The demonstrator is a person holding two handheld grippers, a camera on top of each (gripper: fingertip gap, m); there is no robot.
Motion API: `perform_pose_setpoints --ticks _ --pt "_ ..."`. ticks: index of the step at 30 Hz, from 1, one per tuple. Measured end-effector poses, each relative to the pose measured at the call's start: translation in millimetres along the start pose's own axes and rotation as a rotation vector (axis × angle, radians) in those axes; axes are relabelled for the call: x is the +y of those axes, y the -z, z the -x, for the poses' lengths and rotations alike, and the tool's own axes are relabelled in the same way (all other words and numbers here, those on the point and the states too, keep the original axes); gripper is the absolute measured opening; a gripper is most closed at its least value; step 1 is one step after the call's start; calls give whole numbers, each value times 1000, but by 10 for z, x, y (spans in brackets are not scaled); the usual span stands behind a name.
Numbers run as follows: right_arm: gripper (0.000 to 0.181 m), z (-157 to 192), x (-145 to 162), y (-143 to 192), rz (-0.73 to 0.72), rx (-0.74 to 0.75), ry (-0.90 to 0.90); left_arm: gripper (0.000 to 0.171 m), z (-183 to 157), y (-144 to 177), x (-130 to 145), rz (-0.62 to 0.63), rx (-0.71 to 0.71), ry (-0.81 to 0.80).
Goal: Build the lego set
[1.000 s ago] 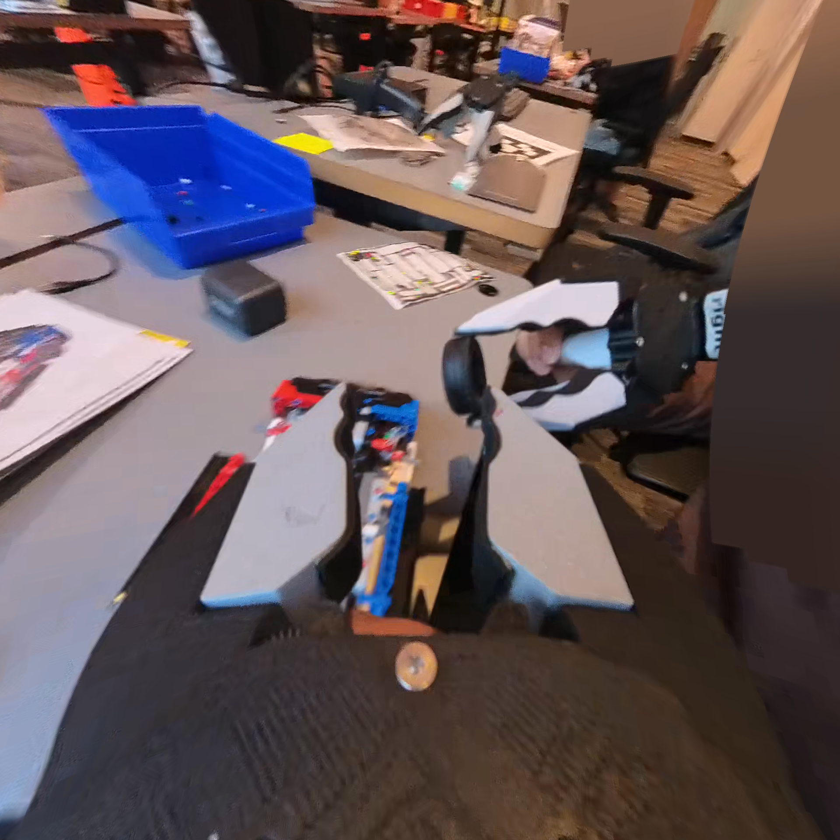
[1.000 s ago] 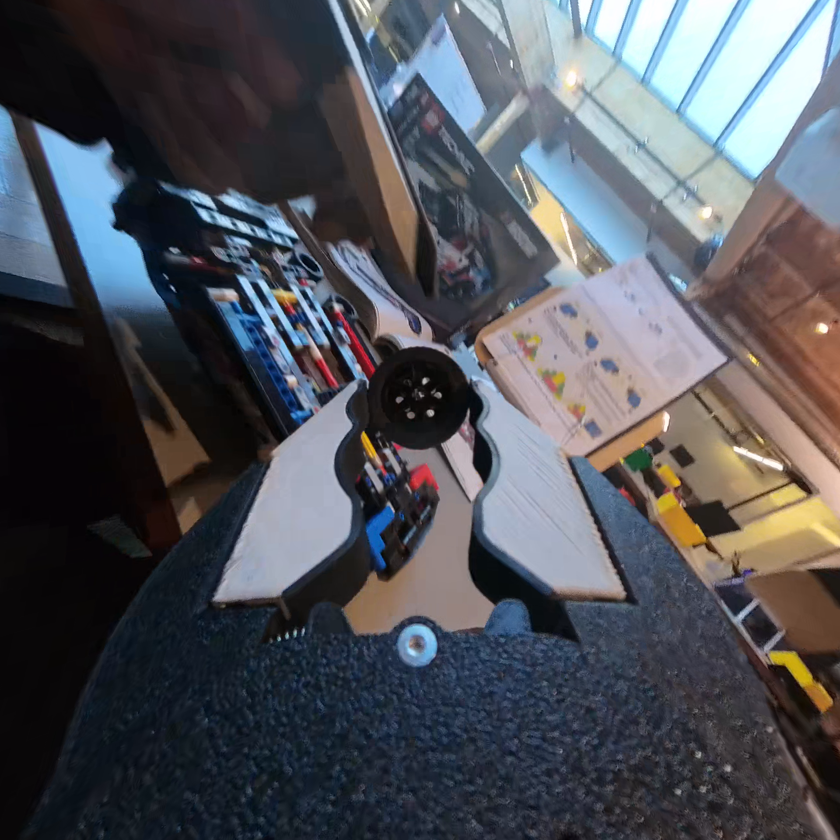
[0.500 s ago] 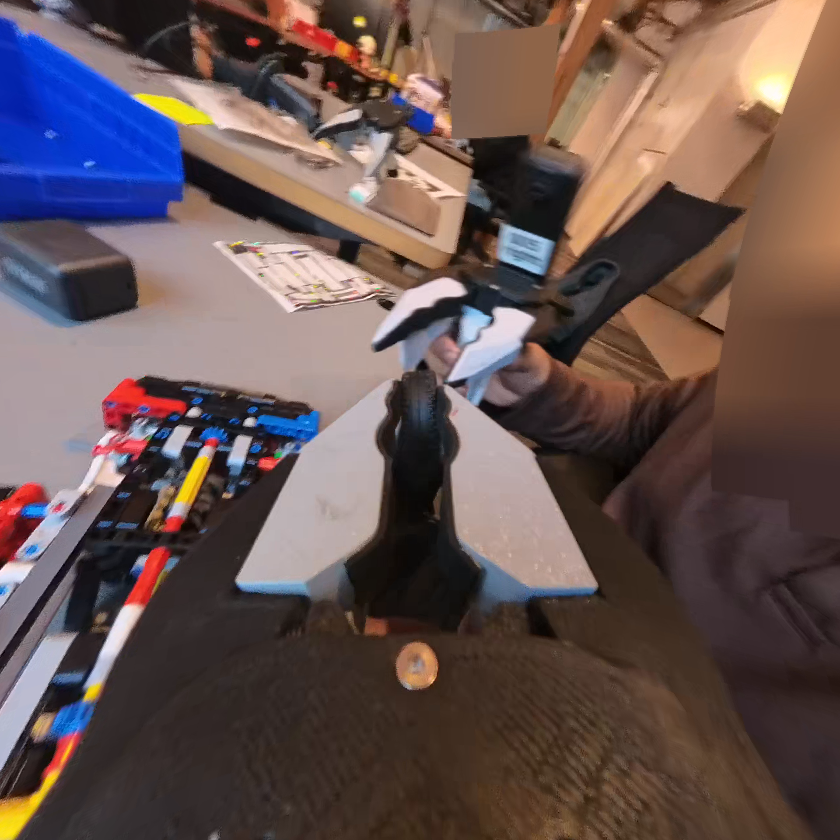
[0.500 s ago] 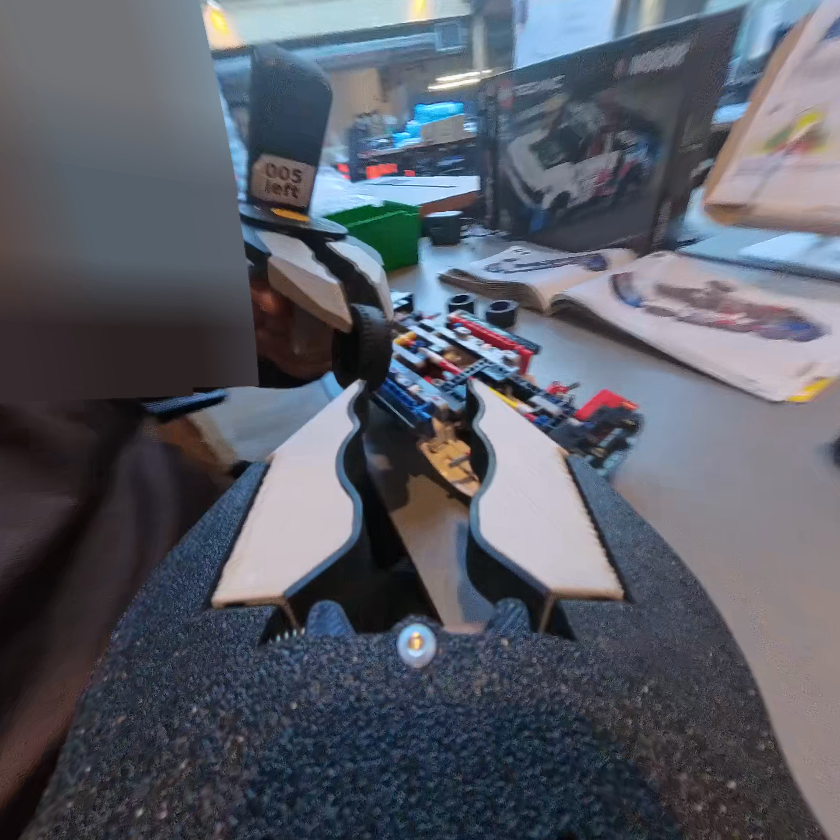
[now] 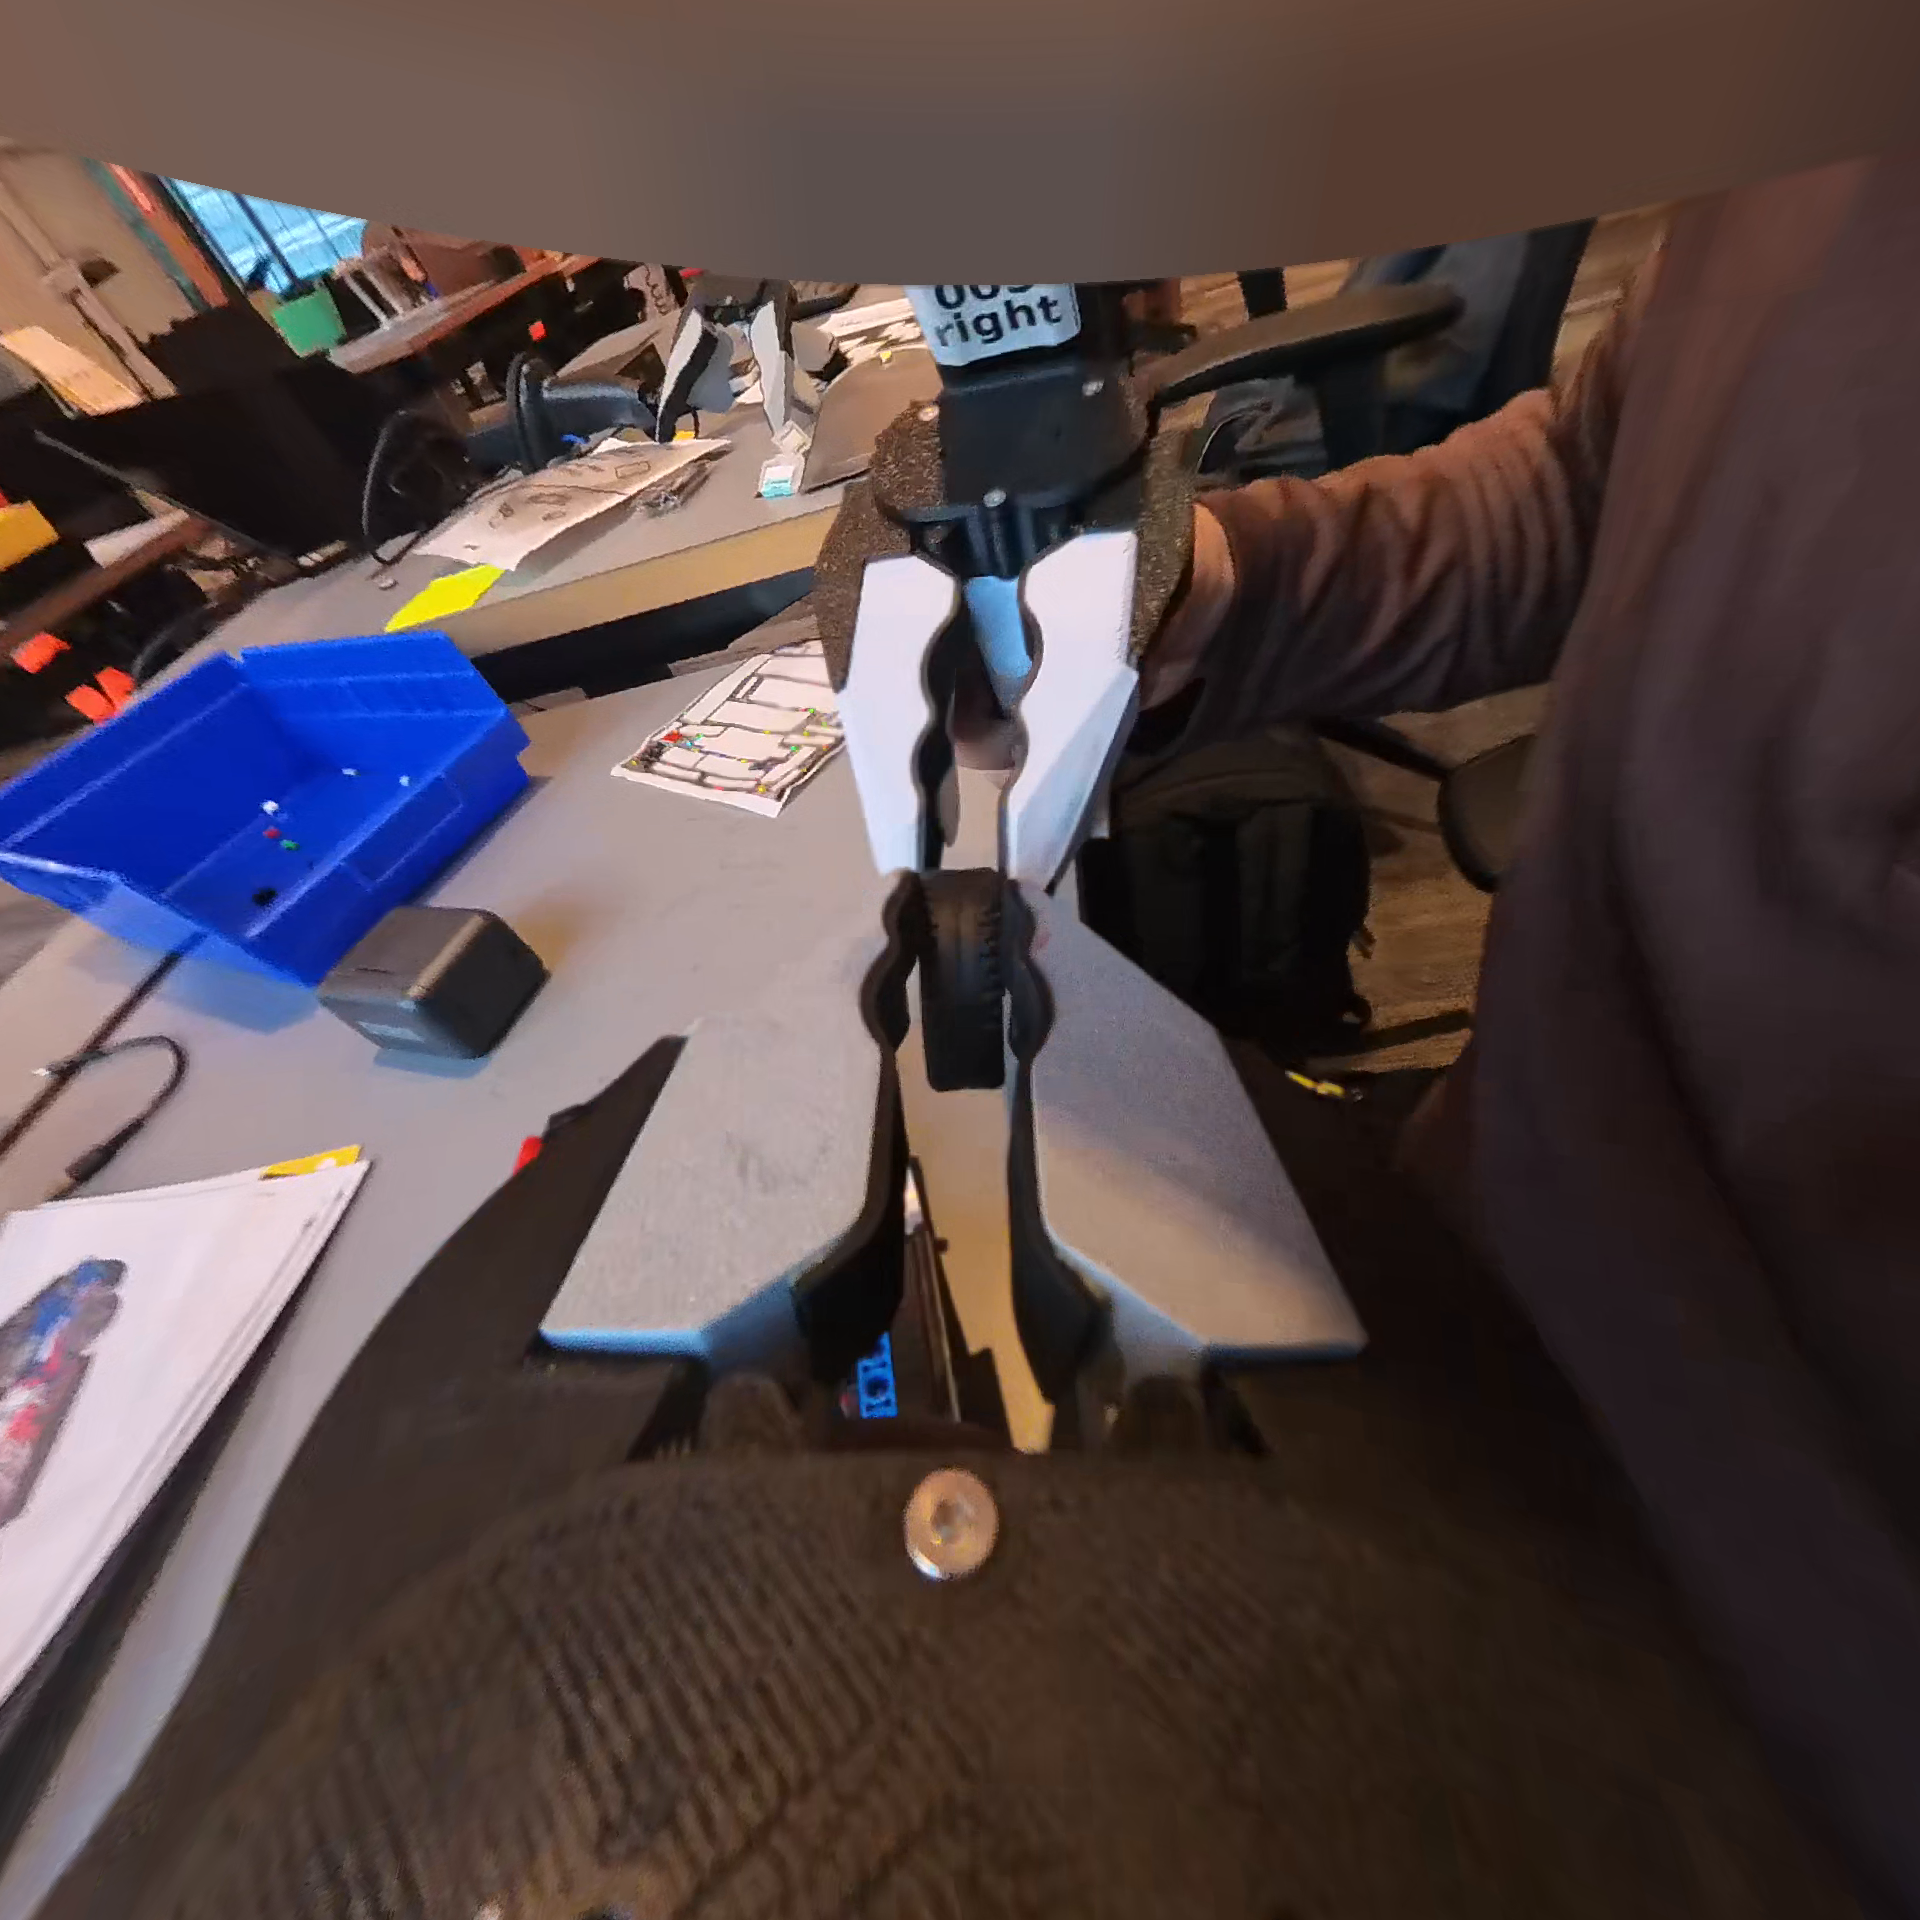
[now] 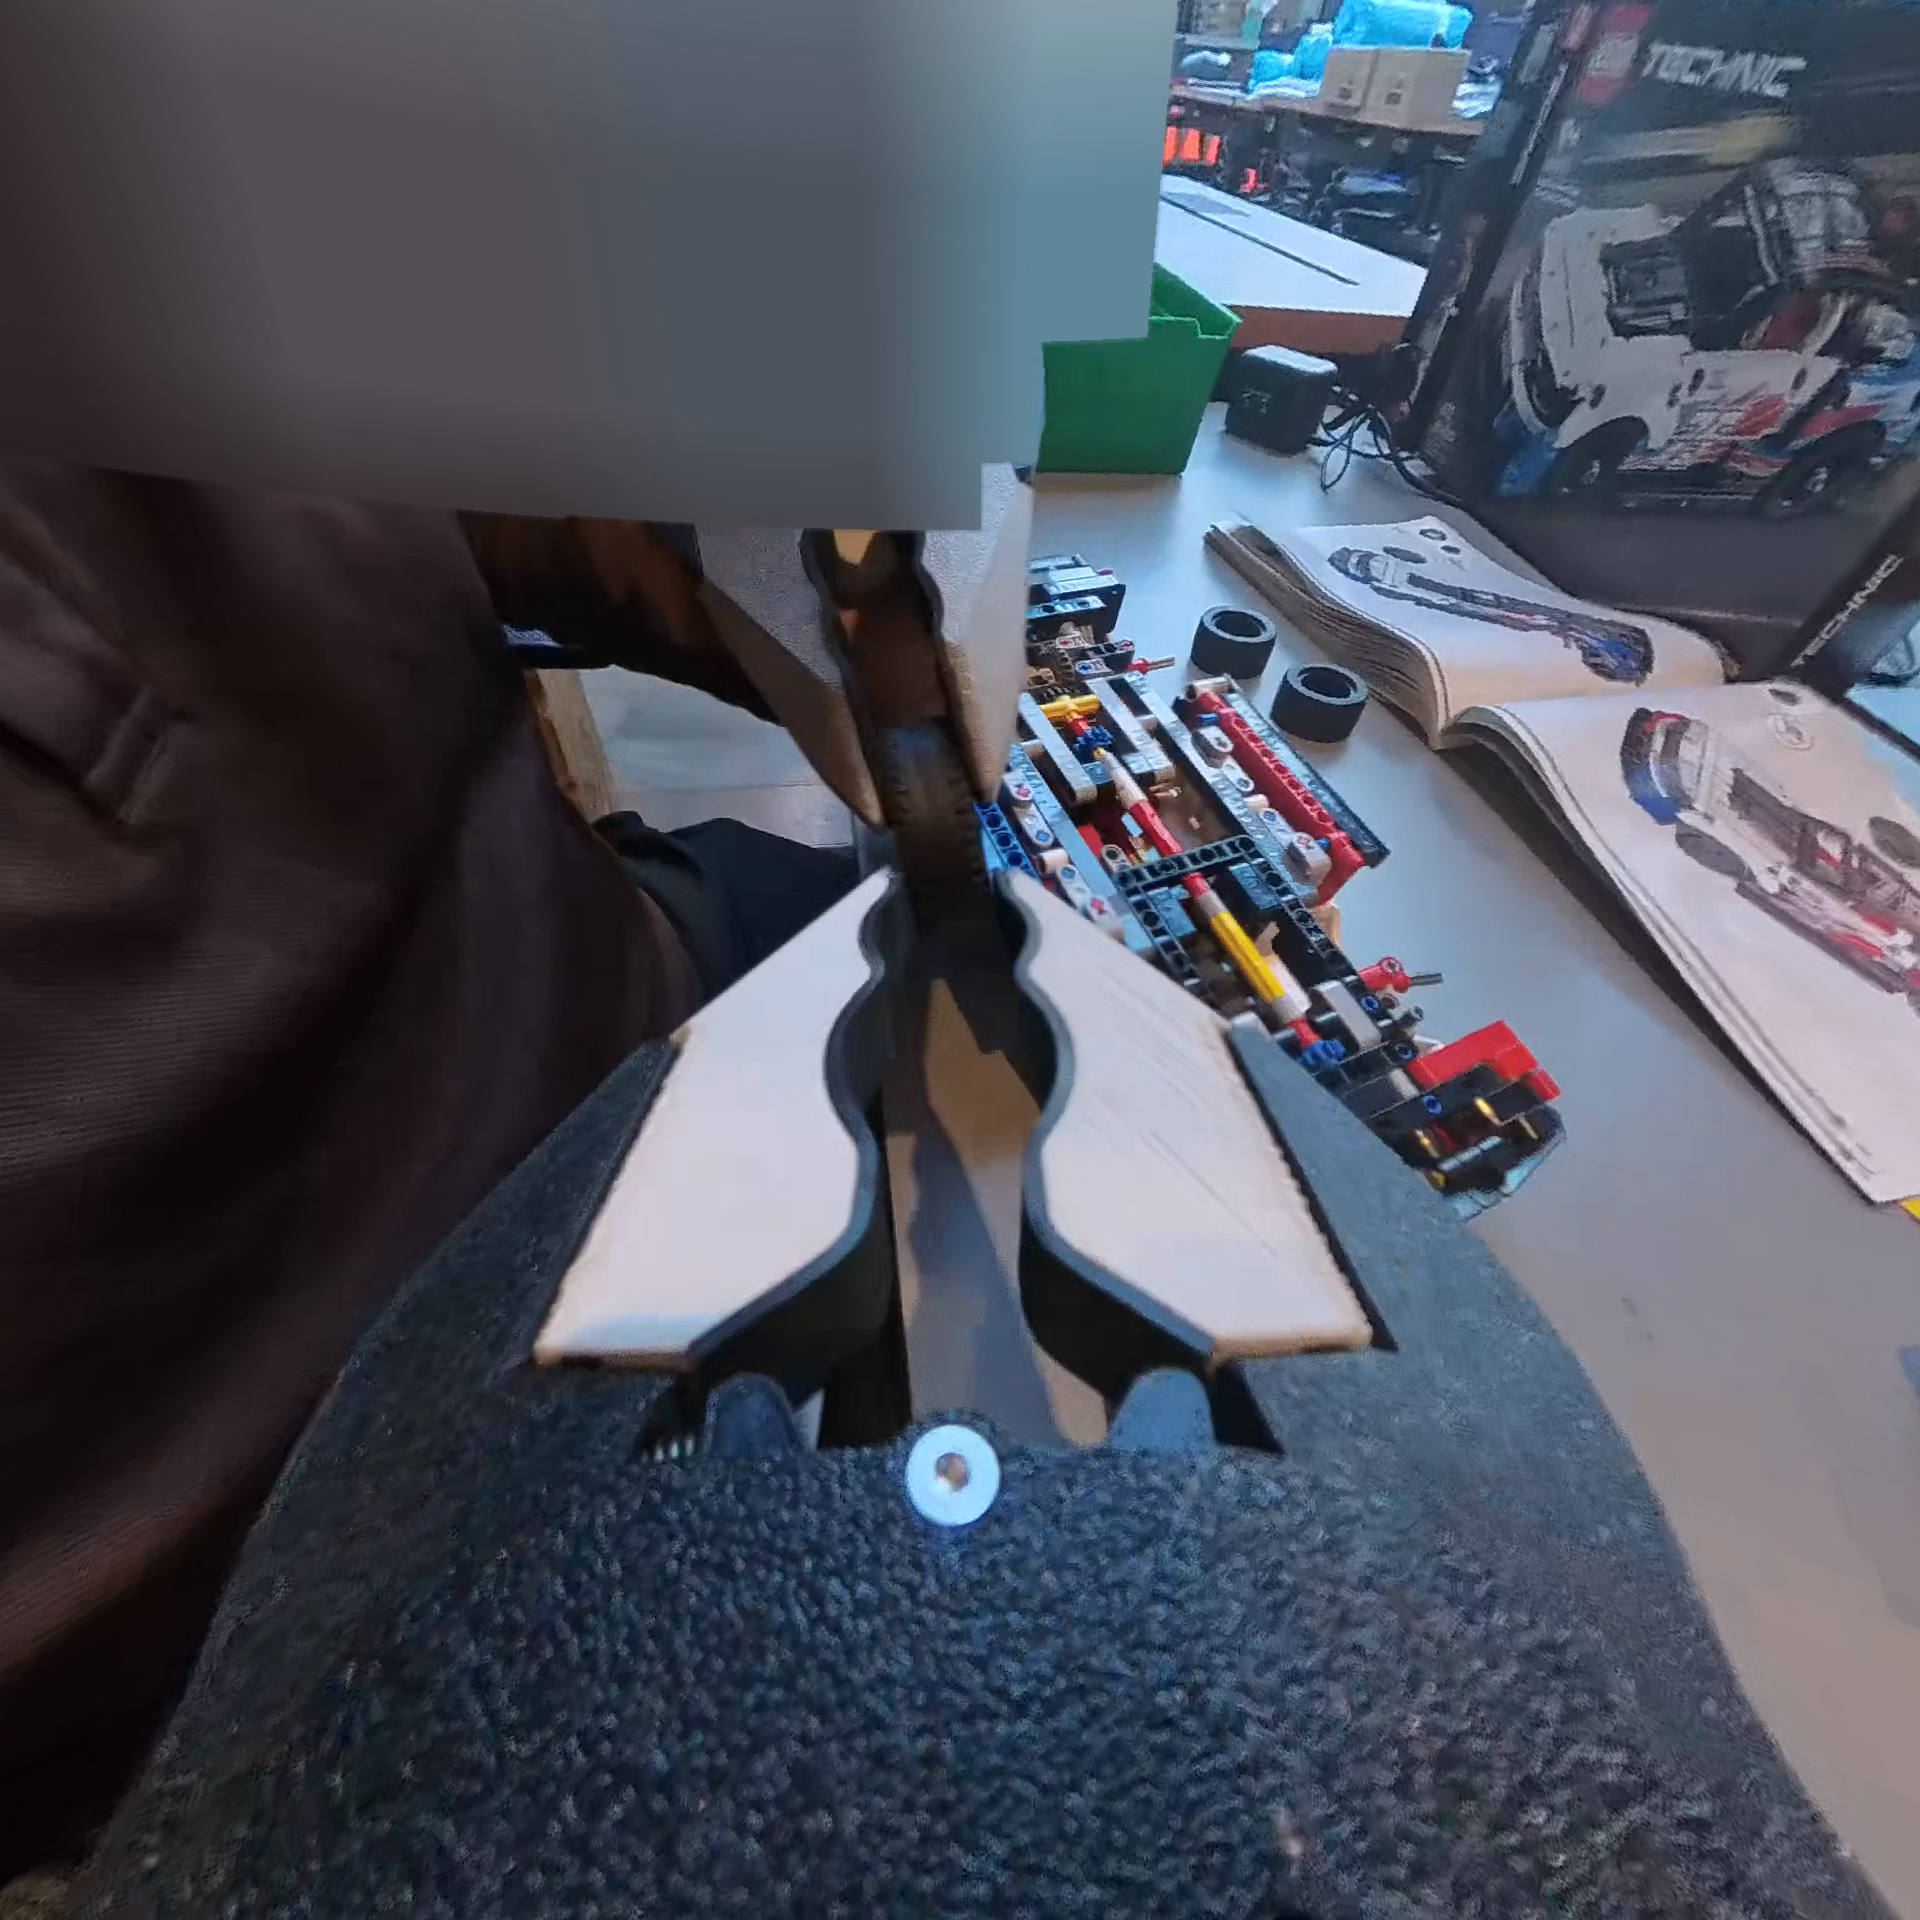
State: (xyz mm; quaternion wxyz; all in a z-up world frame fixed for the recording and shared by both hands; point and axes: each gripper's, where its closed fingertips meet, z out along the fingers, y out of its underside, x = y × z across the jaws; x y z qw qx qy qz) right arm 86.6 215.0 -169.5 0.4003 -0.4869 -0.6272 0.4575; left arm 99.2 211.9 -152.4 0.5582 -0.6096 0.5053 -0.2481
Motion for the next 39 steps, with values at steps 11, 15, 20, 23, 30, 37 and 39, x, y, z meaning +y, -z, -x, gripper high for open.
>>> perform_pose_setpoints --ticks 11,15,20,23,30,37,39 --pt "10 -9 174 3 96 99 345 28 24 5 186 186 25 -40" --pt "10 -111 467 -54 190 102 372 26 364 139 471 367 191 143" --pt "9 -151 606 -93 176 35 327 31 787 -31 742 476 249 24" --pt "10 -218 687 -114 185 43 254 46 1124 -69 915 518 197 143" --pt "10 -251 775 -201 185 45 239 60 1416 -13 1223 551 207 422" --pt "10 -329 742 -216 166 47 204 60 1209 -55 1299 561 399 581" --pt "11 -329 742 -227 168 39 196 60 1162 -70 1306 555 433 590"
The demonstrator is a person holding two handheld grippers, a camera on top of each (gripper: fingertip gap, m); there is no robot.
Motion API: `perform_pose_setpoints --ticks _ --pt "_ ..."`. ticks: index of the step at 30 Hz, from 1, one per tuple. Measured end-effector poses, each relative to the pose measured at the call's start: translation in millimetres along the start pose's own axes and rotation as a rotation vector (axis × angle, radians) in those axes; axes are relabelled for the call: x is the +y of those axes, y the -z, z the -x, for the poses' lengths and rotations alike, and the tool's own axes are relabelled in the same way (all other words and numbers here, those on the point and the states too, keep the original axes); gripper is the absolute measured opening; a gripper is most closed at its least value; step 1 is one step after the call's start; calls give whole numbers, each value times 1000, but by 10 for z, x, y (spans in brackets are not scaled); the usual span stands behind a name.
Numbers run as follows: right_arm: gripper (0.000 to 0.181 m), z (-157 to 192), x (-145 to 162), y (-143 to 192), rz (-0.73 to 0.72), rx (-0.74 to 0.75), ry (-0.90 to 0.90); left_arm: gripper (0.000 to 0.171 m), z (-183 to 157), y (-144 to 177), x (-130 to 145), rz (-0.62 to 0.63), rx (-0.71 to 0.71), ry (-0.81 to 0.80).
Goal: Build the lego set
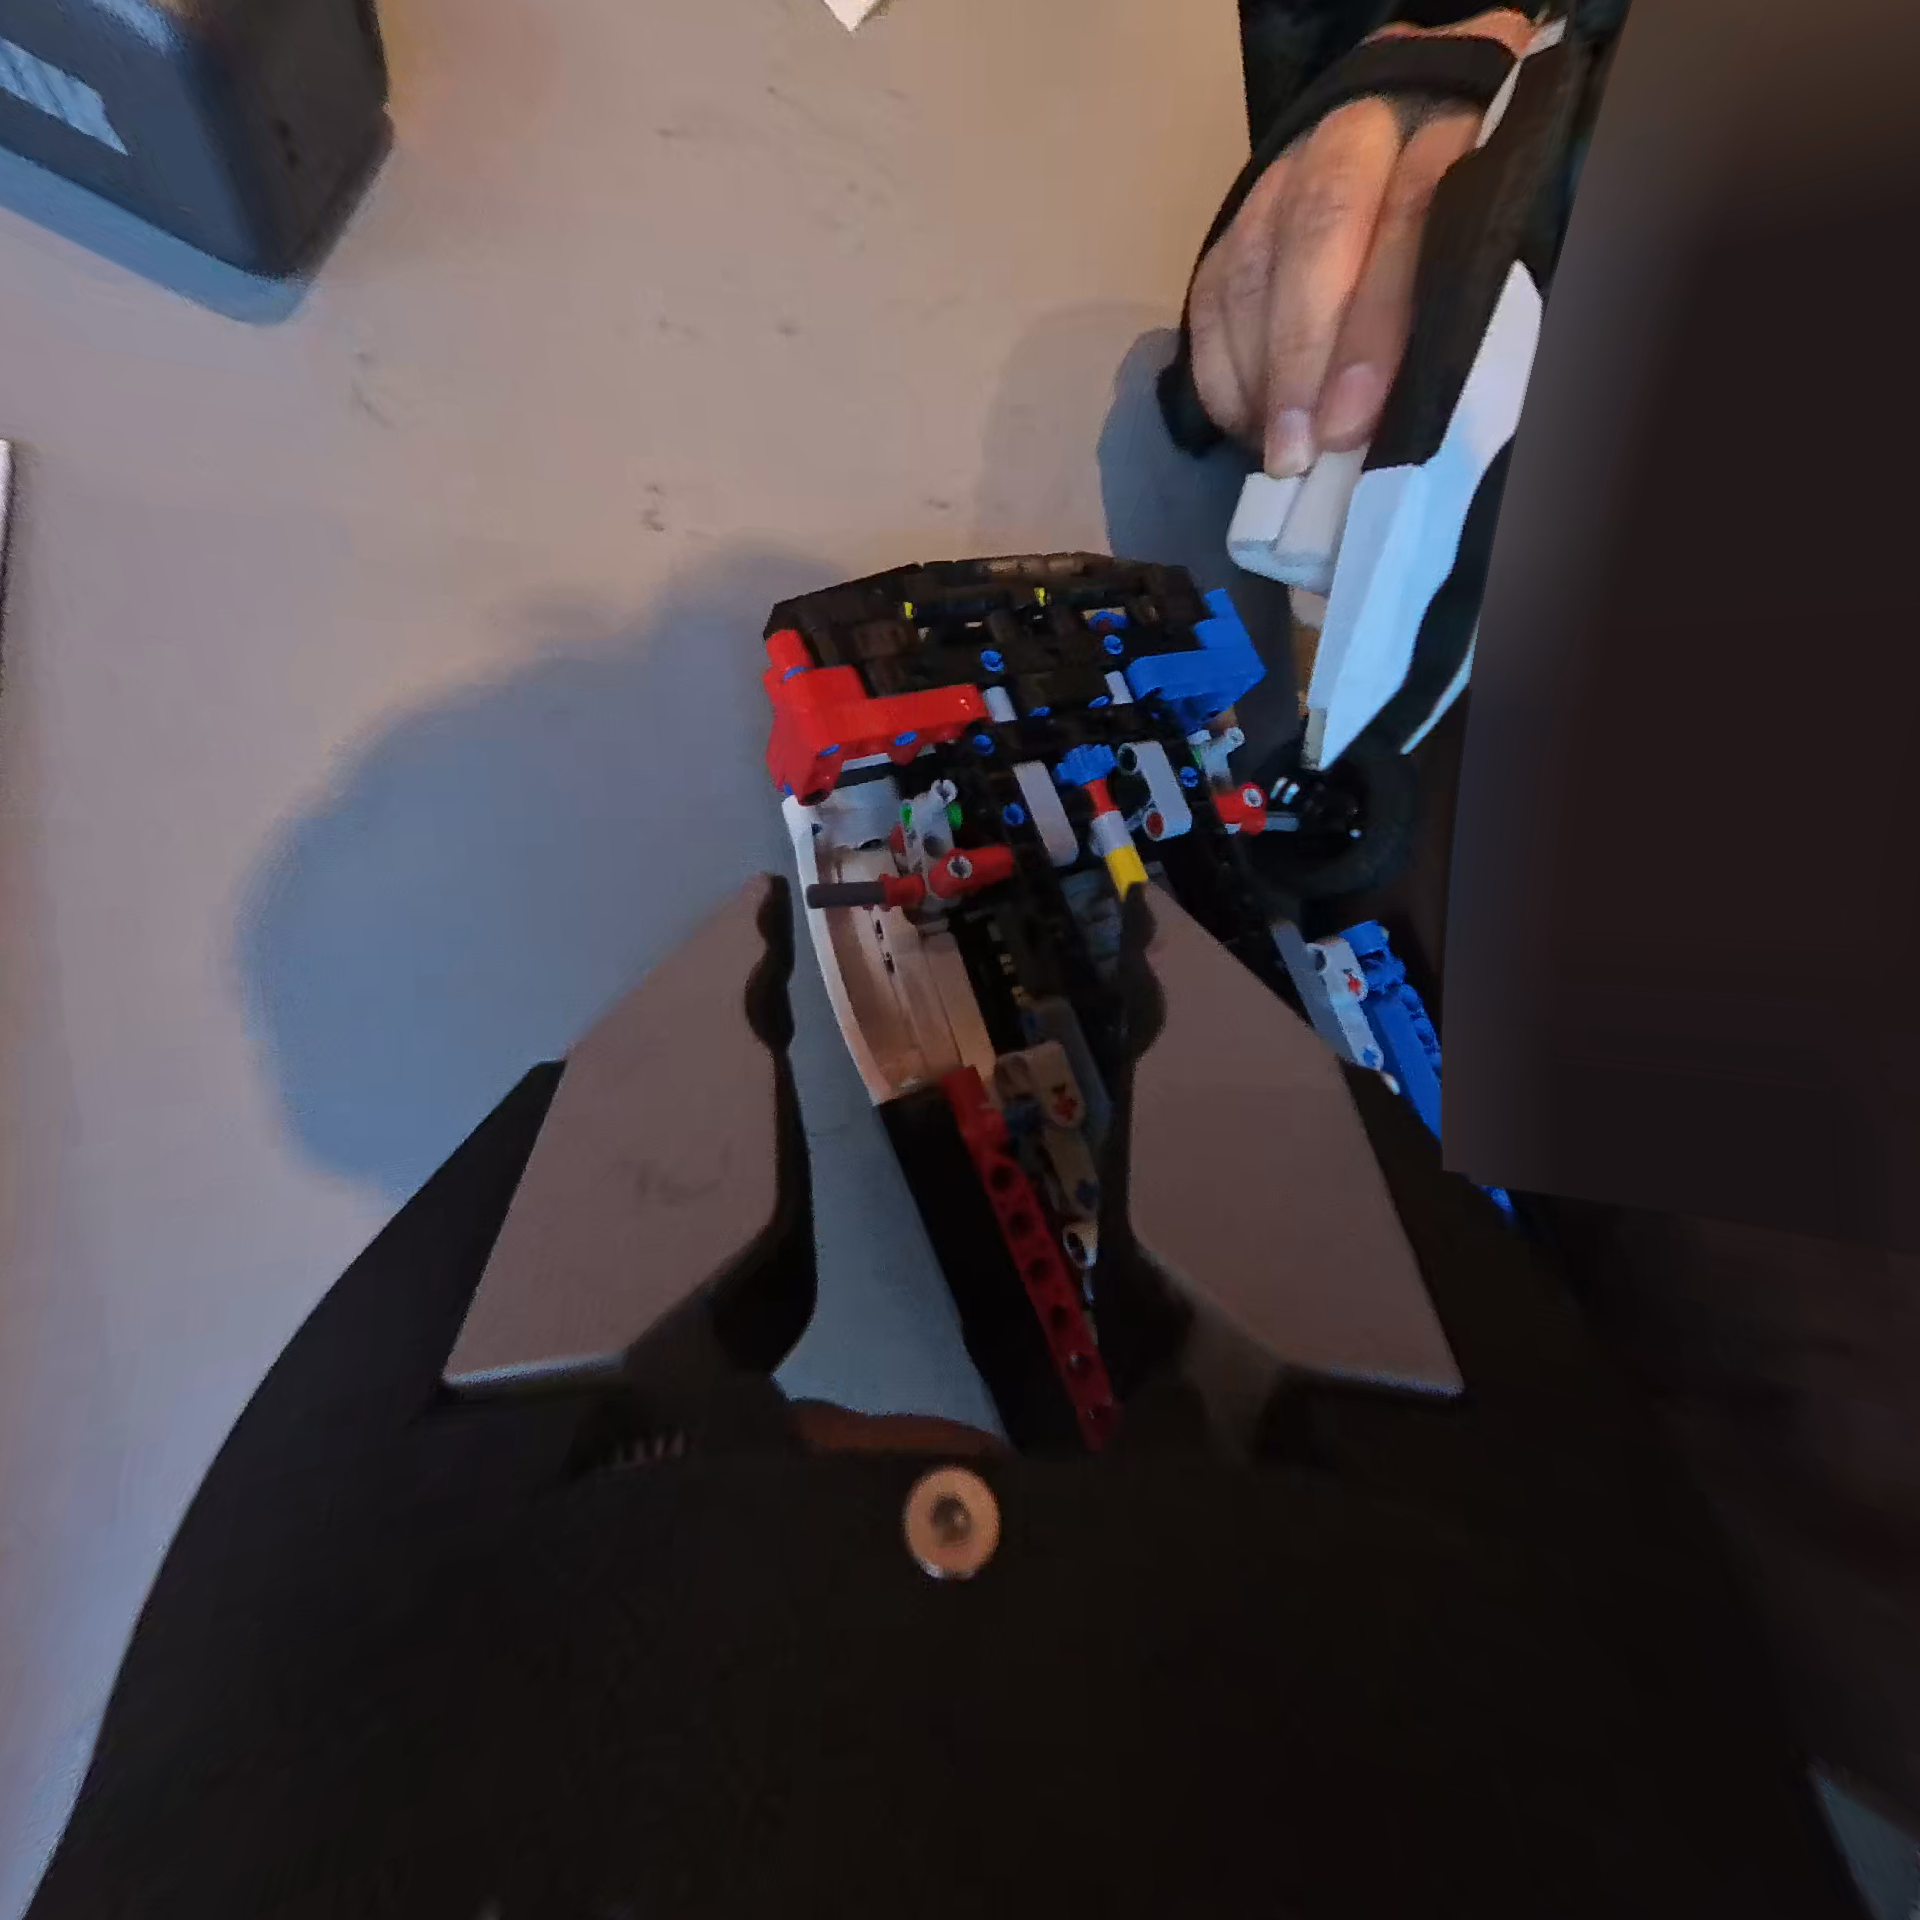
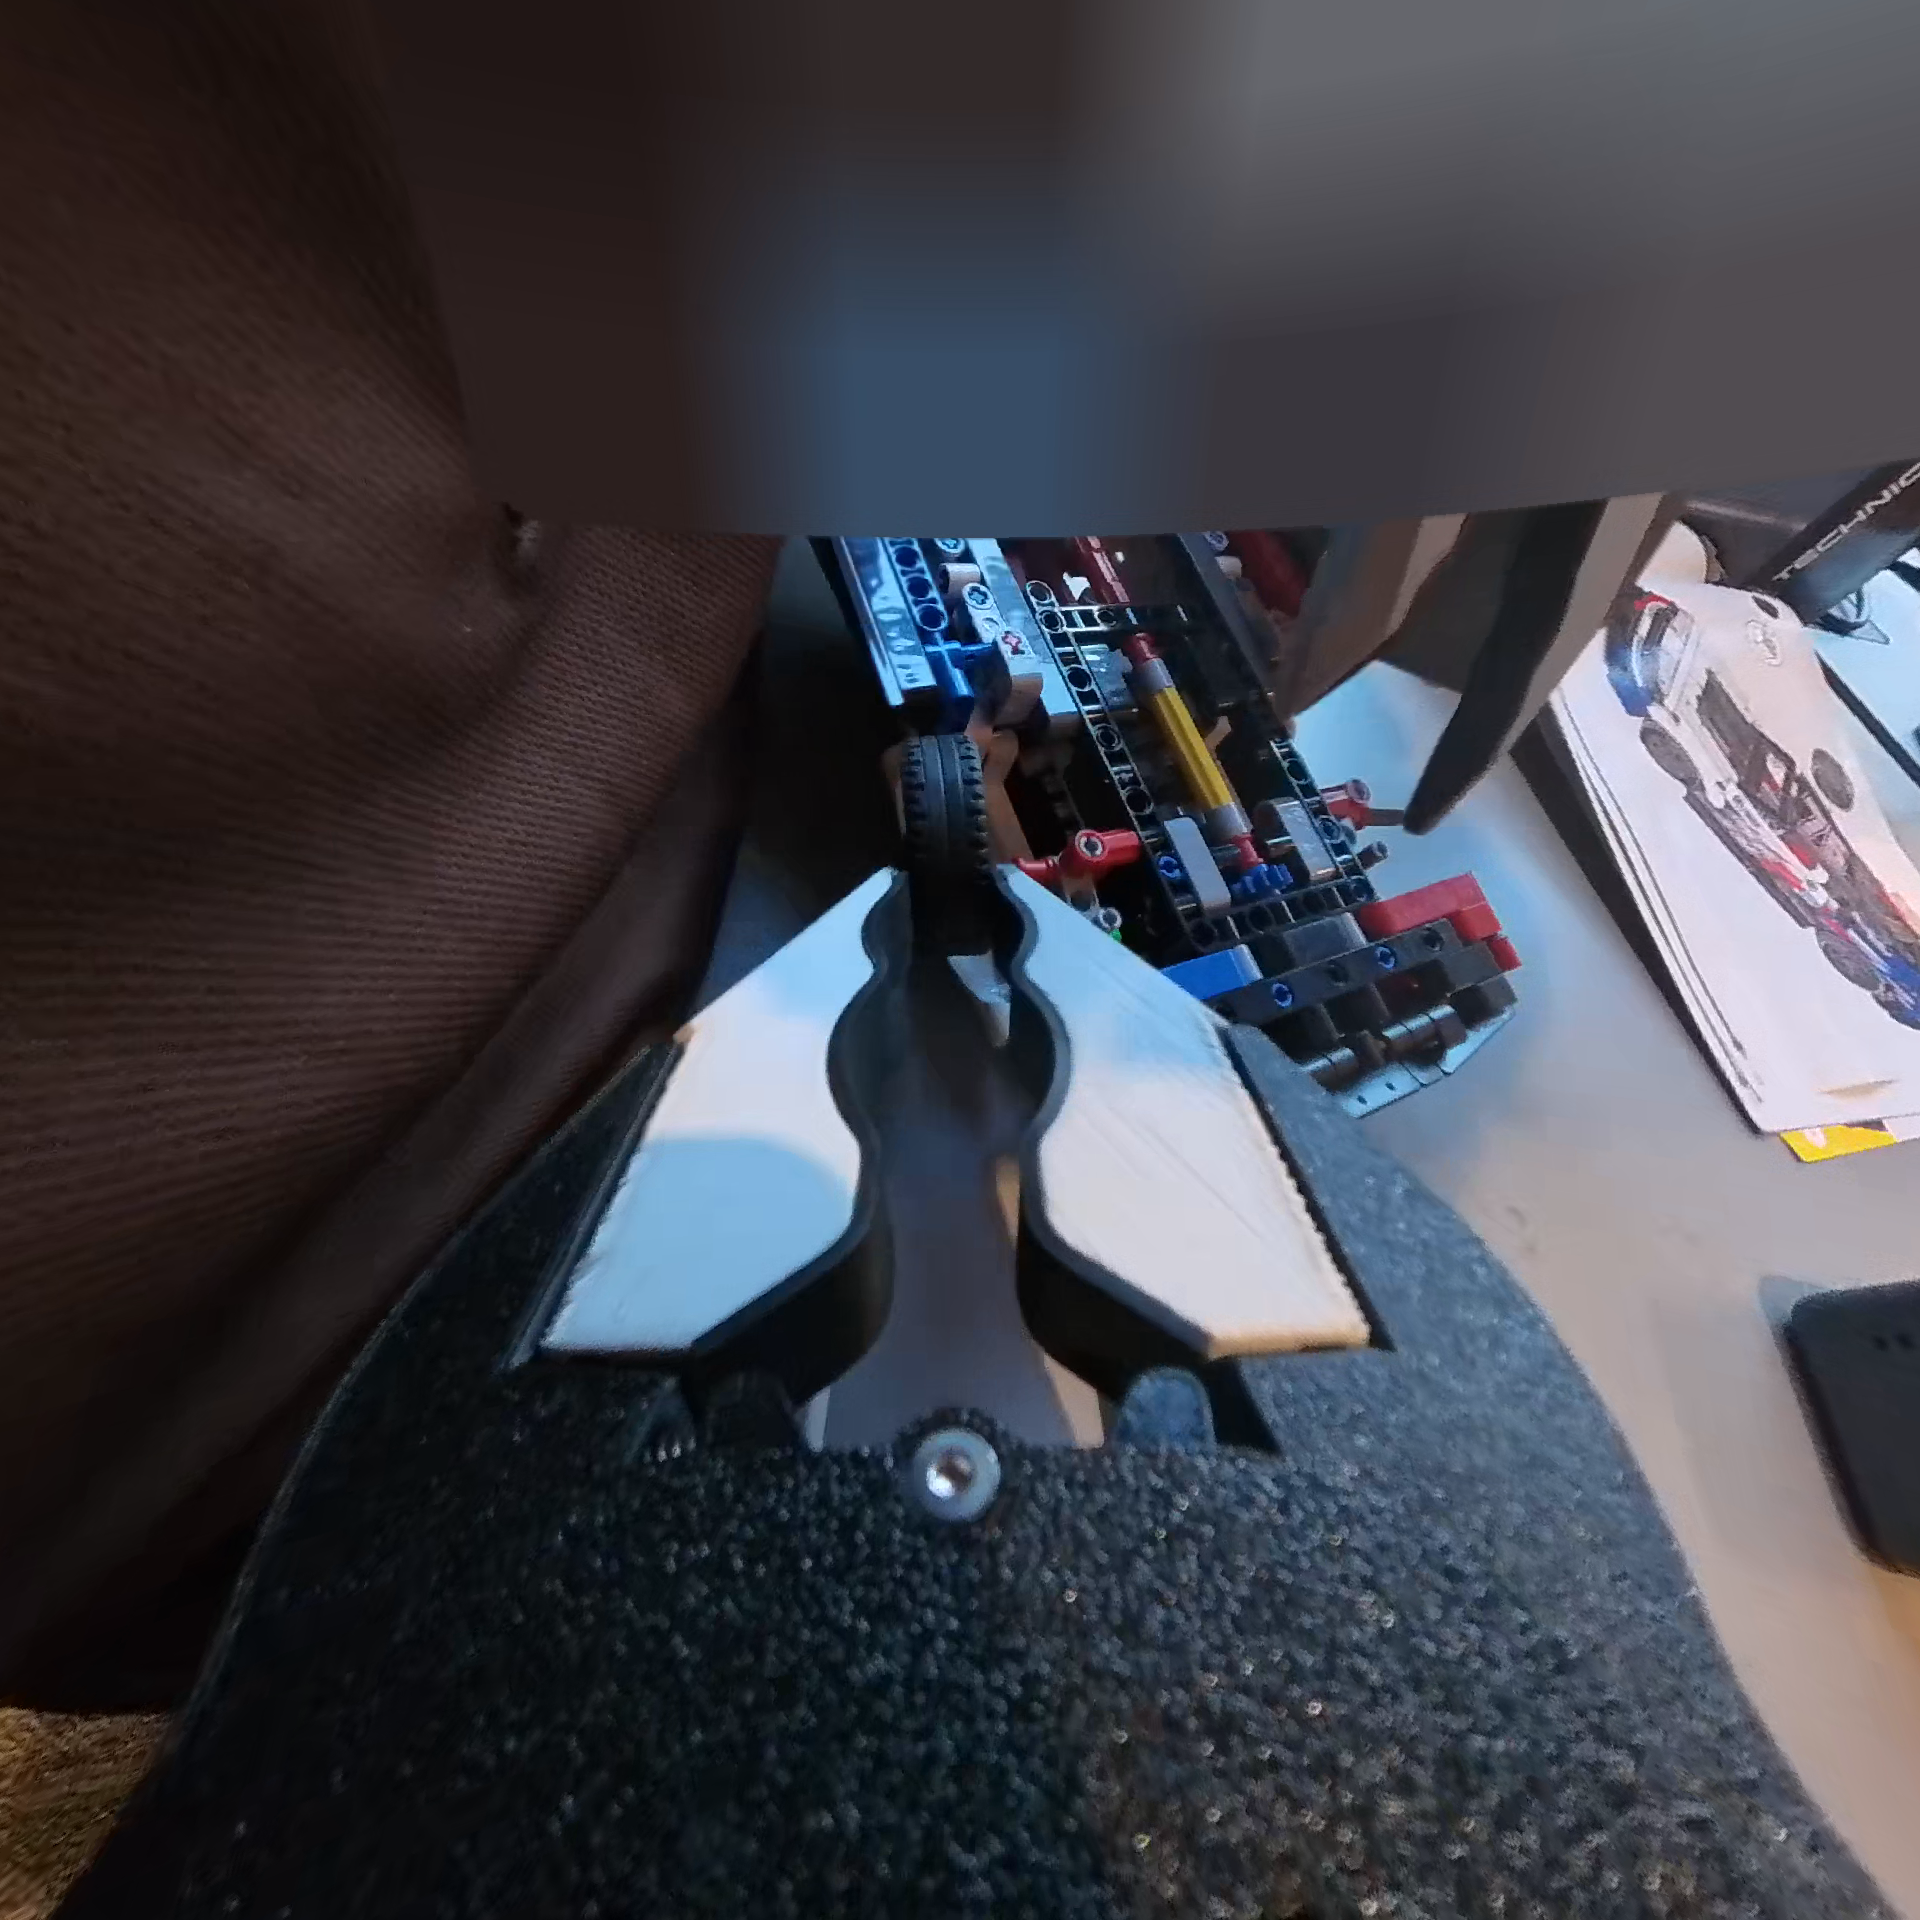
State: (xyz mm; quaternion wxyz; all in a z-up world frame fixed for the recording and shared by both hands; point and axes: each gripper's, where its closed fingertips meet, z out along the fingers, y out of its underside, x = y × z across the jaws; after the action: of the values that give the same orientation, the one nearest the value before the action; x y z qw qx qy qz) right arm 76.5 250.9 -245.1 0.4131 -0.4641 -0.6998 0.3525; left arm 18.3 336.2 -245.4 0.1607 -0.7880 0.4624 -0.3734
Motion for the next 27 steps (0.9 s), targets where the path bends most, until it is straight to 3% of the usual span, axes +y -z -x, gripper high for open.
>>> perform_pose_setpoints --ticks 11,27 --pt "10 38 29 25 18 -64 -78 64 -37 -105 63 -12 83 24" --pt "10 5 47 -14 40 -53 -102 65 -61 -92 69 -27 77 16"
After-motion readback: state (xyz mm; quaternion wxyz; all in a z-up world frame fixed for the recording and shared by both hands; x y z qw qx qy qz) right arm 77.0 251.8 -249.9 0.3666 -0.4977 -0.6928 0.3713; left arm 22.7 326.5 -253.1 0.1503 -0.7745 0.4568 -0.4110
